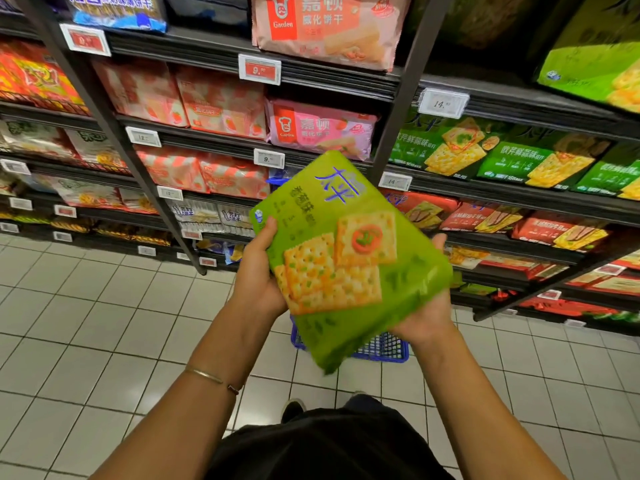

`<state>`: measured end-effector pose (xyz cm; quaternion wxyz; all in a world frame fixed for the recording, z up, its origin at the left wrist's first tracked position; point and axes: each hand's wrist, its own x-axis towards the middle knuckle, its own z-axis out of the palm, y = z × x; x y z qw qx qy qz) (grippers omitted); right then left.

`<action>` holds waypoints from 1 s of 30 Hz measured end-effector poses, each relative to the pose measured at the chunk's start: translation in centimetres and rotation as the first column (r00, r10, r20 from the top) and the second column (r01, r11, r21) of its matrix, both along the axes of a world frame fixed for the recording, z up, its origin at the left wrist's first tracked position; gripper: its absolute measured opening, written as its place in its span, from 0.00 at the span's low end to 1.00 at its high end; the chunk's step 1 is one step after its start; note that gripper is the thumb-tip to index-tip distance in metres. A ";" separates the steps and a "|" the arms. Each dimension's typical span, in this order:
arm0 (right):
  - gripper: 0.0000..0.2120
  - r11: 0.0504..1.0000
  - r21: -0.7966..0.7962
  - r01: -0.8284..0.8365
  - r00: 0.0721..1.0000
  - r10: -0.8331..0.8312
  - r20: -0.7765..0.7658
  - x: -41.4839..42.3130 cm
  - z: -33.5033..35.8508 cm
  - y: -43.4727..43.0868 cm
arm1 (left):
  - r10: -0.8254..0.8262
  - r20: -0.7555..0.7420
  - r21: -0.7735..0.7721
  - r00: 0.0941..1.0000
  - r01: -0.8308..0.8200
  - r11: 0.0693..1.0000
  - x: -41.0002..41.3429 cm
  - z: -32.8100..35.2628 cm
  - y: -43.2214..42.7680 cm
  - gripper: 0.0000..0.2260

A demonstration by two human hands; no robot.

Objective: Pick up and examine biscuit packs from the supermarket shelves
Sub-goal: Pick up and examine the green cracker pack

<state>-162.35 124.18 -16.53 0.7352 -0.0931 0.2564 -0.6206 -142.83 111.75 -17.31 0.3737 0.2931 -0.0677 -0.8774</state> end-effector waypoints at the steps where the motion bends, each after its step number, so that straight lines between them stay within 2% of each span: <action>1: 0.48 1.000 -0.017 0.012 1.000 -0.012 0.015 1.1 -0.2 -0.9 | 0.035 -0.009 0.001 0.999 -0.035 0.999 0.1 -0.3 -0.1 0.22; 2: 0.49 0.999 -0.020 0.037 0.999 -0.038 -0.038 1.1 0.3 -1.3 | 0.082 -0.049 0.015 0.995 -0.081 0.997 0.2 -0.2 -0.1 0.22; 5: 0.50 0.989 -0.143 0.049 0.996 -0.059 -0.067 1.0 0.2 -2.7 | 0.188 -0.132 -0.010 0.973 -0.191 0.982 0.0 0.4 -0.2 0.18; 6: 0.48 0.992 -0.105 0.070 0.989 -0.083 -0.120 1.2 0.2 -2.9 | 0.198 -0.122 -0.031 0.973 -0.203 0.979 -0.1 0.2 -0.1 0.18; 8: 0.42 0.991 -0.006 0.136 0.962 -0.133 -0.237 1.6 0.4 -3.7 | 0.193 -0.112 -0.098 0.975 -0.204 0.974 -0.3 0.0 0.0 0.20; 10: 0.33 0.985 0.023 0.172 0.949 -0.159 -0.273 1.8 0.8 -4.0 | 0.179 -0.133 -0.153 0.975 -0.199 0.968 0.2 0.0 0.2 0.24; 13: 0.20 0.979 0.034 0.202 0.948 -0.187 -0.257 0.6 0.5 -3.9 | 0.116 -0.317 -0.175 0.941 -0.178 0.968 2.2 -0.8 0.4 0.35; 15: 0.17 0.975 0.028 0.222 0.949 -0.209 -0.236 -0.6 0.5 -3.8 | 0.022 -0.362 -0.164 0.932 -0.087 0.983 3.8 -1.2 0.0 0.37; 18: 0.19 0.978 0.037 0.204 0.948 -0.189 -0.256 -2.1 0.9 -3.4 | -0.189 -0.276 -0.332 0.942 0.091 0.939 5.9 -1.2 -1.1 0.43; 20: 0.18 0.988 0.046 0.146 0.941 -0.125 -0.314 -2.6 1.3 -3.1 | -0.218 -0.143 -0.335 0.966 0.160 0.929 6.7 -1.0 -1.9 0.40; 22: 0.17 0.991 0.070 0.115 0.926 -0.082 -0.370 -3.0 1.6 -2.9 | -0.190 0.060 -0.321 0.980 0.199 0.926 7.1 -1.3 -2.4 0.35; 25: 0.18 0.992 0.073 0.102 0.918 -0.066 -0.391 -3.0 2.0 -3.0 | -0.138 0.275 -0.268 0.951 0.213 0.939 6.8 -1.2 -2.7 0.26; 27: 0.21 0.994 0.045 0.100 0.917 -0.074 -0.393 -2.9 2.3 -3.2 | -0.126 0.315 -0.249 0.941 0.210 0.946 6.5 -1.4 -2.5 0.24; 30: 0.25 0.993 0.054 0.105 0.914 -0.075 -0.398 -3.1 2.7 -3.2 | -0.123 0.296 -0.215 0.947 0.191 0.958 6.3 -1.9 -2.1 0.27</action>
